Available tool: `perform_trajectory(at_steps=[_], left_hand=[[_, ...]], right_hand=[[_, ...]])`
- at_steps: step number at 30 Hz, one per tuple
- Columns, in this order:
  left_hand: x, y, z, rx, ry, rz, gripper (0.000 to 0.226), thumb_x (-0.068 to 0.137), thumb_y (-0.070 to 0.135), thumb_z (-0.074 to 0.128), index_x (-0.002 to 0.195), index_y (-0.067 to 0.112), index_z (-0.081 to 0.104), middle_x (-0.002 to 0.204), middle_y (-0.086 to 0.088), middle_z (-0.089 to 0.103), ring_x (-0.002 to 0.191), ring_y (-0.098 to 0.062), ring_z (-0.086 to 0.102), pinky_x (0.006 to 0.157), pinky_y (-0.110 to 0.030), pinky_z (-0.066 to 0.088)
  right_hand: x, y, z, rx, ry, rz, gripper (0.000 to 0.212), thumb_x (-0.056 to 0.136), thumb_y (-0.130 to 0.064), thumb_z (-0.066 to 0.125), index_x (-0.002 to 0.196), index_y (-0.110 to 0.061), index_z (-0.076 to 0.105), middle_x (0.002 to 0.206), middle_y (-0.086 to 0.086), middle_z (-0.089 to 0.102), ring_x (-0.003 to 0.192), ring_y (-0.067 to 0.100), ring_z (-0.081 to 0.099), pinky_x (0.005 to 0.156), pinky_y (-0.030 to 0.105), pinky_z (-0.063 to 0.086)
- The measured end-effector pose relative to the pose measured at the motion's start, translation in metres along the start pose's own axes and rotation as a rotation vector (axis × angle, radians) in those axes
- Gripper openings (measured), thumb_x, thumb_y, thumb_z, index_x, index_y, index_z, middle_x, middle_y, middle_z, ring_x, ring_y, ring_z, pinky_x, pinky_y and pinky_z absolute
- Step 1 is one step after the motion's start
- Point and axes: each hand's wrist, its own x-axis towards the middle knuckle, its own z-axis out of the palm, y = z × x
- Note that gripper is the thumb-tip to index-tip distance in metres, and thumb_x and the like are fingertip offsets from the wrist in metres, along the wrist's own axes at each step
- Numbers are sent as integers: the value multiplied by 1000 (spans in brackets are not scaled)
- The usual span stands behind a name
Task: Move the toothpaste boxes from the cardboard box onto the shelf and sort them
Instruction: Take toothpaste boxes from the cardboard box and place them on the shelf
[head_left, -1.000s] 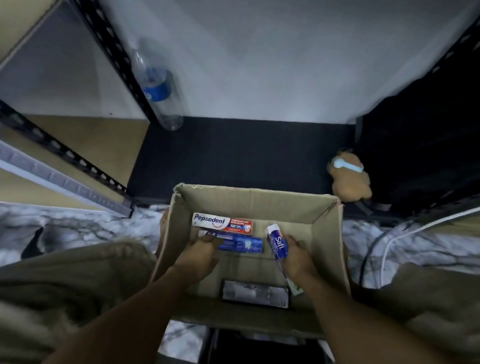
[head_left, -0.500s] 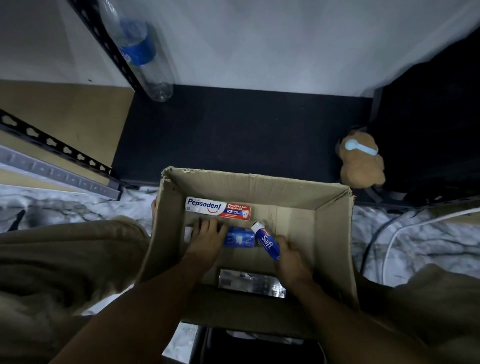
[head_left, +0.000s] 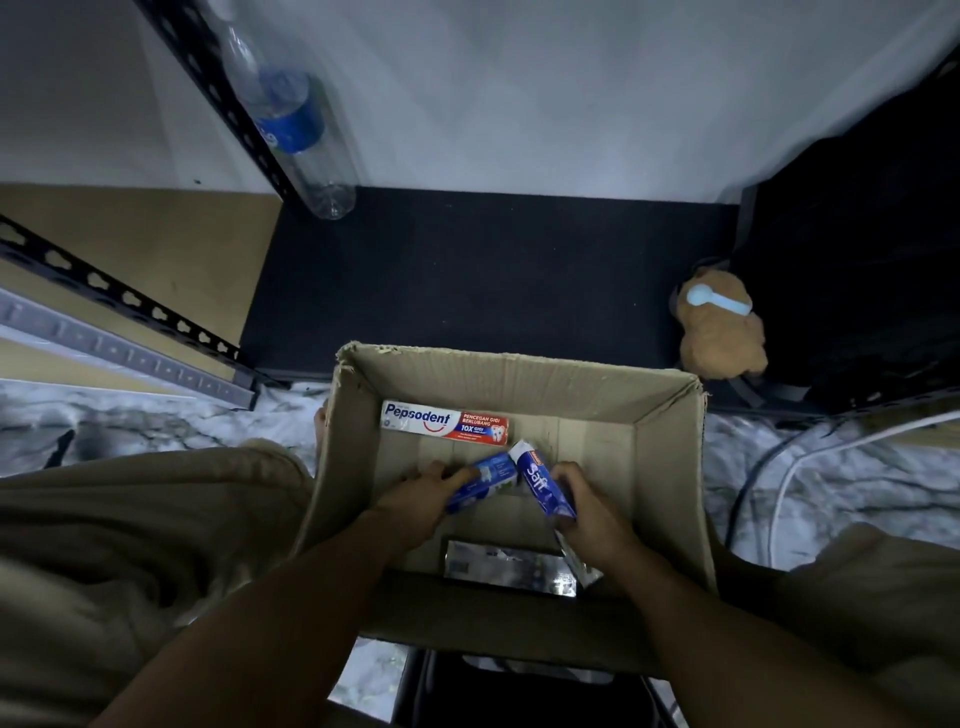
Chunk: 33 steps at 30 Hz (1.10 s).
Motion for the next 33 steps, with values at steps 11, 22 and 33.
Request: perform_trajectory(at_steps=[11,22,33], left_hand=[[-41,-2,-92,-17,119,98,61,97,34,56,150,43,28,147,-6,44,123,-23,52,105,-35,43],[-125,16,-185,-58,280,182,49,96,24,56,133,52,39,138,-2,51,109,-15,60,90,-37,56],[-239,71,-245,-140,669,405,39,94,20,62,119,48,49,133,11,58,108,-6,61,91,-38,53]], right_hand=[[-20,-57,-61,400,33,-124,38,85,-7,74,104,-39,66,119,0,67,94,12,69,72,27,57],[-89,-115,-129,451,134,-329,38,83,6,71,108,-22,69,109,1,73,91,13,71,73,24,55],[-197,-175,-224,163,496,-577,47,75,-11,82,103,-47,71,103,-8,71,77,5,66,76,25,54]])
